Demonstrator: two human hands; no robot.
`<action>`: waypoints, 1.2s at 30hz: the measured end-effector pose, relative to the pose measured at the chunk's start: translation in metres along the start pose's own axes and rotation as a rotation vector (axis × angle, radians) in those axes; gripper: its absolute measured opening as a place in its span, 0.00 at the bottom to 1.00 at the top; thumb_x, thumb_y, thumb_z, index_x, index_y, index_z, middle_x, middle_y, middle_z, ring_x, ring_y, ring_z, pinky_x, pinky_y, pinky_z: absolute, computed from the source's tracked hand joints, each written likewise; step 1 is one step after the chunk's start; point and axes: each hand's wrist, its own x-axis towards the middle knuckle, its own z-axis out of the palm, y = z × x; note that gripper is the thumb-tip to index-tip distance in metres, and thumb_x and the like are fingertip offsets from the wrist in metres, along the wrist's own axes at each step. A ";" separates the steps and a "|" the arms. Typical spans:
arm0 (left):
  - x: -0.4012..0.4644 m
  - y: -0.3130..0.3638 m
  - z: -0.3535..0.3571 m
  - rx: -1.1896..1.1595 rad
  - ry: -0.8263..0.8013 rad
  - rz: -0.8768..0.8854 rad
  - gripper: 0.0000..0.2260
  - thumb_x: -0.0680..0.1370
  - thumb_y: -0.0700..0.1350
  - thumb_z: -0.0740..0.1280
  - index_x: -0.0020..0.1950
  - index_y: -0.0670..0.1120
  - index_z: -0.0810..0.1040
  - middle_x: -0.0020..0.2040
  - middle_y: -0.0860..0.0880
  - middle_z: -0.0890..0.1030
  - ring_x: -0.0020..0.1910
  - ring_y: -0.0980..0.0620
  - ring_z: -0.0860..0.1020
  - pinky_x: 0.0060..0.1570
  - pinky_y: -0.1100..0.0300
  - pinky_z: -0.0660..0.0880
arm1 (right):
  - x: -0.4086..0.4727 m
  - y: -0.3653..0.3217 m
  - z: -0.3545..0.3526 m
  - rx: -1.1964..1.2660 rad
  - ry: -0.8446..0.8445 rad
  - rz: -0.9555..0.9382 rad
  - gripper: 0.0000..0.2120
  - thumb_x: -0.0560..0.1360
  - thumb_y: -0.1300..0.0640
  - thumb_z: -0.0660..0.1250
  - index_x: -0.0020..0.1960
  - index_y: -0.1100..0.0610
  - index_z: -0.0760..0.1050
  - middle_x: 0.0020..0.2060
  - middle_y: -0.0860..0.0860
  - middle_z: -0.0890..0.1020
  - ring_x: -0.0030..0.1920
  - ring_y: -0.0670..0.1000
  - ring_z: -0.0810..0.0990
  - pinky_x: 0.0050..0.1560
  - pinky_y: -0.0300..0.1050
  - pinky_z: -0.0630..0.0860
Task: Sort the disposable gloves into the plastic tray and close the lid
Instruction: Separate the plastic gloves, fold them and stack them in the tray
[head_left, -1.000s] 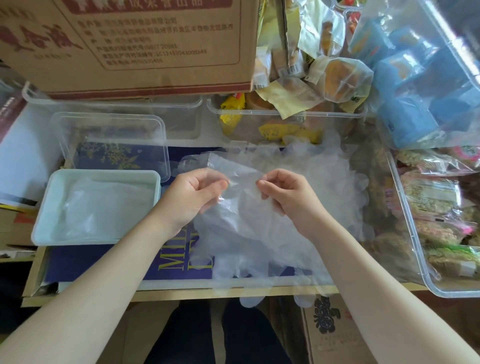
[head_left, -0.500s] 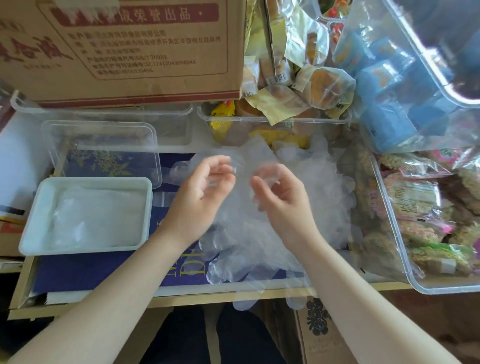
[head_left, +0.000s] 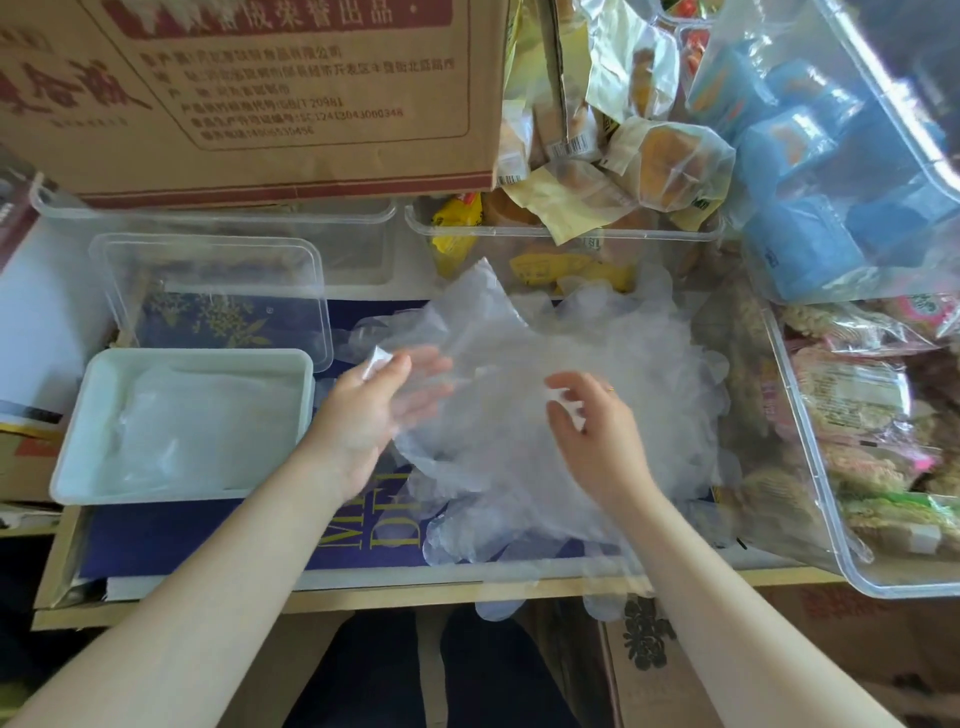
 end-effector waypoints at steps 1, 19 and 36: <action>0.006 -0.003 -0.006 -0.005 0.031 -0.070 0.12 0.83 0.41 0.53 0.58 0.43 0.76 0.54 0.45 0.81 0.46 0.51 0.82 0.46 0.61 0.78 | 0.007 0.019 -0.003 -0.166 -0.021 0.093 0.14 0.76 0.60 0.64 0.62 0.57 0.73 0.62 0.55 0.75 0.57 0.53 0.75 0.56 0.45 0.69; 0.020 0.003 0.002 0.132 0.088 0.233 0.12 0.83 0.44 0.53 0.56 0.51 0.77 0.55 0.52 0.81 0.48 0.55 0.82 0.46 0.65 0.76 | 0.028 0.054 -0.027 -0.718 -0.038 0.071 0.12 0.81 0.55 0.56 0.50 0.61 0.75 0.49 0.56 0.73 0.39 0.57 0.72 0.32 0.44 0.66; -0.015 0.064 0.036 0.259 -0.002 0.587 0.15 0.83 0.40 0.54 0.55 0.55 0.77 0.57 0.56 0.80 0.53 0.55 0.80 0.54 0.62 0.75 | 0.020 -0.053 -0.121 0.169 -0.146 0.003 0.08 0.73 0.64 0.69 0.39 0.53 0.78 0.27 0.41 0.79 0.31 0.38 0.73 0.39 0.33 0.69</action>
